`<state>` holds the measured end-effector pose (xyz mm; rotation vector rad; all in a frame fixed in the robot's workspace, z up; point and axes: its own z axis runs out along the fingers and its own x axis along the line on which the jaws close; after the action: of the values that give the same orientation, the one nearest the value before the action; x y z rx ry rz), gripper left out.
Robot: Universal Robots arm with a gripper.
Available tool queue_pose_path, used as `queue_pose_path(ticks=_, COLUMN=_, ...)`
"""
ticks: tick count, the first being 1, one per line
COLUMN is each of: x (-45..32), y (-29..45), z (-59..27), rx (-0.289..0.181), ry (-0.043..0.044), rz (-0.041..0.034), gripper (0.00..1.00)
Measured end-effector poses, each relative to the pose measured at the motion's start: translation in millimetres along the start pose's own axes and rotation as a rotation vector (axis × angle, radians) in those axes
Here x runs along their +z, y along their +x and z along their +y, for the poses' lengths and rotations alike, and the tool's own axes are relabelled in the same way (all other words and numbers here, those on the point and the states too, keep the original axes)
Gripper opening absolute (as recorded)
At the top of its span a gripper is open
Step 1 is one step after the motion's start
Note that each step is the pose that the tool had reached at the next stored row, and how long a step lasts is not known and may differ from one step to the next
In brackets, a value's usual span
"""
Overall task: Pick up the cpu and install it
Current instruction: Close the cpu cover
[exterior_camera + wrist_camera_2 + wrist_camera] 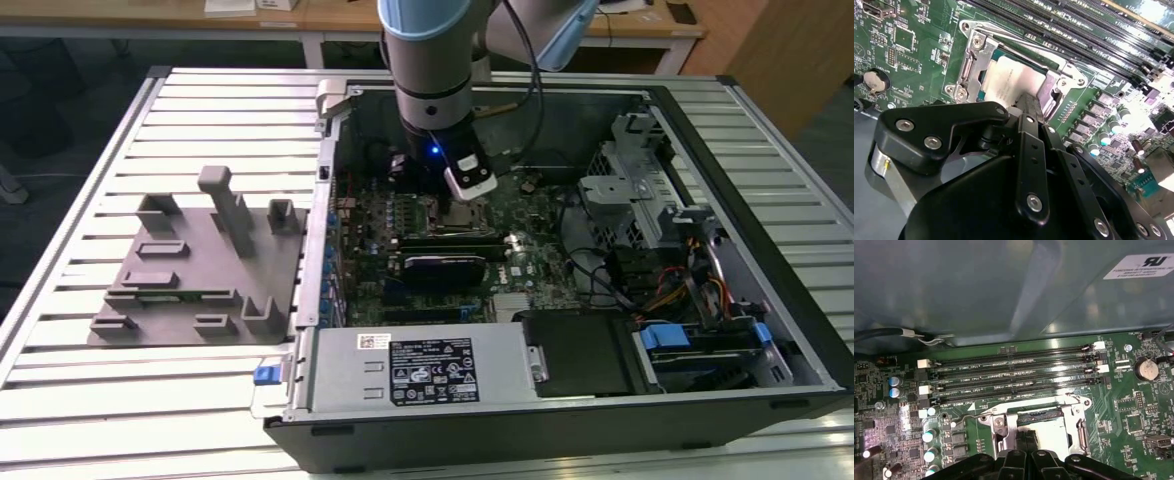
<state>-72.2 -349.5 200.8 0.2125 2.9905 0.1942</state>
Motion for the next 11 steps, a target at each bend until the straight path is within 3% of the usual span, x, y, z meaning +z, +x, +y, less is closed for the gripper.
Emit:
queue_pose_path(ticks=5, x=0.3, y=1.8, z=-0.2, rx=-0.001, ry=-0.0038, rz=-0.0110, gripper=0.11)
queue_pose_path(ticks=11, x=-0.4, y=1.8, z=-0.3, rx=-0.001, ry=-0.0036, rz=-0.0111, gripper=0.11)
